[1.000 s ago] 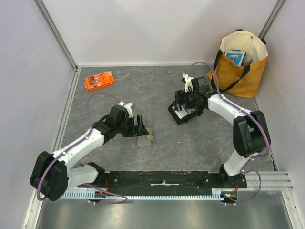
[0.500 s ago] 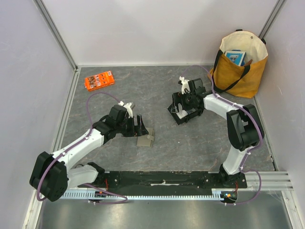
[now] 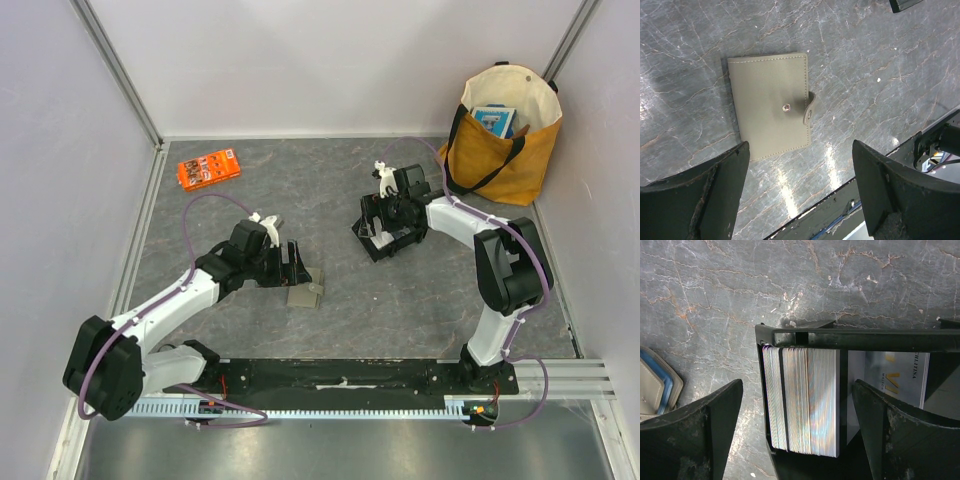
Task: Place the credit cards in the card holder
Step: Pick up the credit card from the storage box.
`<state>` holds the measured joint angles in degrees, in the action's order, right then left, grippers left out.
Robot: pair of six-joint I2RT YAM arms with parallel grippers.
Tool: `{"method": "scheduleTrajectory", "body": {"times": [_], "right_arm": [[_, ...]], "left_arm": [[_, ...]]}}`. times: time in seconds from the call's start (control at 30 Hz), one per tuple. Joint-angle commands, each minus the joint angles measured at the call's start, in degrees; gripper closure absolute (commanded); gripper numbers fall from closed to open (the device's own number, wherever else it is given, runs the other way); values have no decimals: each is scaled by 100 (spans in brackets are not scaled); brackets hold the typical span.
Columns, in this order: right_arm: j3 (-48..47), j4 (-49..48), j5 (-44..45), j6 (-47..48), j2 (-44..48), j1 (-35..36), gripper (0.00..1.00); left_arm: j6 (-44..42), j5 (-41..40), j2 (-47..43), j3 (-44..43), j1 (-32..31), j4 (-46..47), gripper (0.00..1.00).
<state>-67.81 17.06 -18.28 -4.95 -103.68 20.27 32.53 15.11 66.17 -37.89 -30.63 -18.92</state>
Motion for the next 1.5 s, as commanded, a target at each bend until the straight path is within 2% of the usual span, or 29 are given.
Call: {"method": "scheduleTrajectory", "body": {"times": [0.0,0.87,1.13,1.37,1.47], "right_arm": [[-241,140,-308,56,208,73,4],[-259,298,-272,29,366,65,30],[-311,316,-316,20,313,29,48],[-294,307,-395,3,260,-15,55],[-303,298,-439,-6,260,-58,62]], "left_arm": [[-37,44,45,-184,-13,213,11],[-19,88,159,-201,-13,266,11],[-19,88,168,-201,-13,266,11],[-37,106,221,-210,-13,283,11],[-37,106,238,-201,-13,292,11]]}}
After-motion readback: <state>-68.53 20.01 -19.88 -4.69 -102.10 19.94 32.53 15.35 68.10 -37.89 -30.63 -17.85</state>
